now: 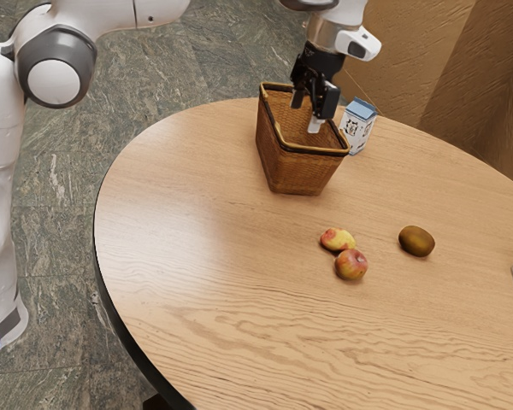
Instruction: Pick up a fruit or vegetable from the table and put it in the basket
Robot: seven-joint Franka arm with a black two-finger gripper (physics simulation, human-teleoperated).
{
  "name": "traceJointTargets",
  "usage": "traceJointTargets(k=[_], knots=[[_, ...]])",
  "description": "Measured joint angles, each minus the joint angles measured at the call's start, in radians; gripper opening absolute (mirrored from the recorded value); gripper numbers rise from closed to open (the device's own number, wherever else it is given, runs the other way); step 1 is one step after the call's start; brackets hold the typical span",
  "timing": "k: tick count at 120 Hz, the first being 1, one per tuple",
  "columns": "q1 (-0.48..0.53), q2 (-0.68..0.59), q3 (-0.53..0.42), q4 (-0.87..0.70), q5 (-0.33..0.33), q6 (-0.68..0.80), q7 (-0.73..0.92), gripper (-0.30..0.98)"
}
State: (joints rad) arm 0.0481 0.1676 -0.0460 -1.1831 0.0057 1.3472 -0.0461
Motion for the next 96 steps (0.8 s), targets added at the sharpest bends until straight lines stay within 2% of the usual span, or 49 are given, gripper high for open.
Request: traceJointTargets(k=[56,64,69,75,86,90,96], knots=[[0.001,0.005,0.0,0.002,-0.001,-0.009,-0.008,0.69],[0.003,-0.03,-0.003,0.076,-0.003,-0.018,-0.002,0.69],[0.012,-0.061,-0.038,0.14,-0.005,-0.017,0.029,0.69],[0.025,-0.074,-0.124,0.174,-0.014,0.002,0.101,0.69],[-0.024,-0.043,-0.231,0.192,-0.031,0.039,0.236,0.68],[-0.038,0.002,-0.256,0.196,-0.019,0.064,0.28,0.68],[-0.04,0.139,-0.289,0.25,-0.003,0.101,0.342,0.68]])
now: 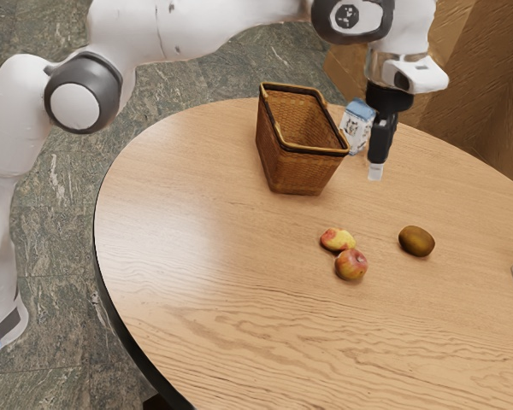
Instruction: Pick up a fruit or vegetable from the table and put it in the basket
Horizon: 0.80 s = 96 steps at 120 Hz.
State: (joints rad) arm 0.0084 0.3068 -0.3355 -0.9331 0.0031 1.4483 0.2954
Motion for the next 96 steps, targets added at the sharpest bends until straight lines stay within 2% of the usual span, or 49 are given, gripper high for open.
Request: traceJointTargets(k=[6,13,32,40,56,71,82,96], knots=[[-0.007,0.143,-0.011,0.06,0.022,0.042,0.057,0.68],[-0.012,0.248,-0.014,0.088,0.048,0.097,0.118,0.68],[-0.01,0.374,0.014,0.108,0.125,0.221,0.258,0.69],[-0.012,0.382,0.016,0.11,0.136,0.242,0.303,0.69],[-0.015,0.359,0.017,0.101,0.134,0.189,0.328,0.69],[-0.03,0.33,0.02,-0.004,0.104,0.161,0.328,0.68],[-0.027,0.264,0.032,-0.126,0.085,0.152,0.33,0.68],[-0.024,0.23,0.059,-0.193,0.069,0.141,0.335,0.68]])
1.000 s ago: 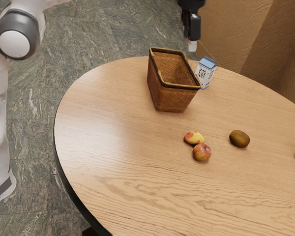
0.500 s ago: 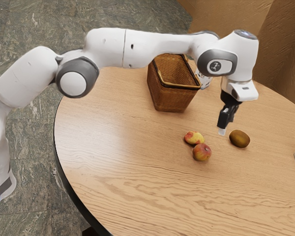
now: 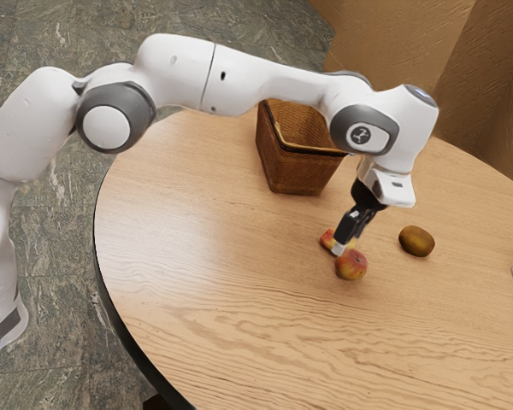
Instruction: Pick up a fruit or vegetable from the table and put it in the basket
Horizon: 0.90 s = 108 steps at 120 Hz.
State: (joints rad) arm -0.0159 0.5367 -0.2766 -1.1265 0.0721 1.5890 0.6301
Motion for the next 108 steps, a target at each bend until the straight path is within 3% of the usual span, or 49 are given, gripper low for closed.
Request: traceJointTargets(k=[27,57,108], knots=[[0.0,0.005,0.014,-0.033,-0.008,-0.001,0.011,0.69],[0.001,0.071,0.047,0.067,-0.006,0.031,0.038,0.69],[-0.007,0.153,0.051,0.083,-0.006,0.082,0.079,0.69]])
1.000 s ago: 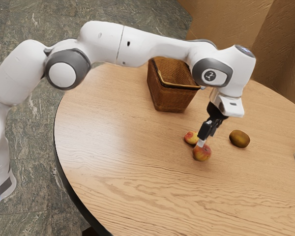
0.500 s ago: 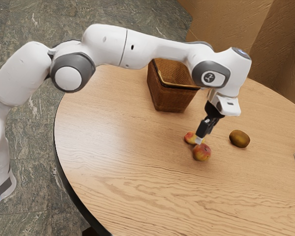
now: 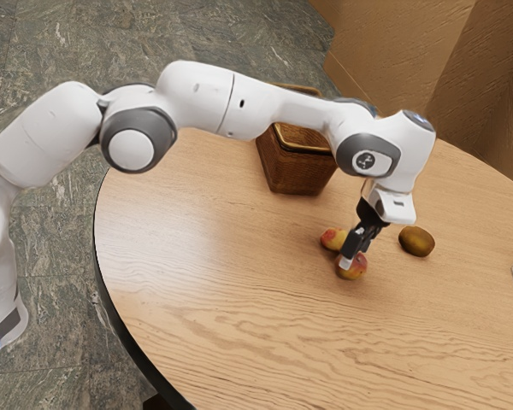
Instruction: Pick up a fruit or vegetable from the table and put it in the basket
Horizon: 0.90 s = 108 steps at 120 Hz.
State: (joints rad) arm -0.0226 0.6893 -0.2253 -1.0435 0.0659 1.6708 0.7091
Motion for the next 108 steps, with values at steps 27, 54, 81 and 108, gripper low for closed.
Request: traceJointTargets(k=[27,54,81,108], knots=[[-0.002,0.023,0.001,0.002,0.0,0.018,0.013,0.69],[-0.012,0.037,0.0,0.013,0.0,0.032,0.022,0.69],[-0.013,0.042,0.007,0.014,0.001,0.038,0.029,0.68],[-0.014,0.046,0.027,0.014,0.001,0.038,0.036,0.69]])
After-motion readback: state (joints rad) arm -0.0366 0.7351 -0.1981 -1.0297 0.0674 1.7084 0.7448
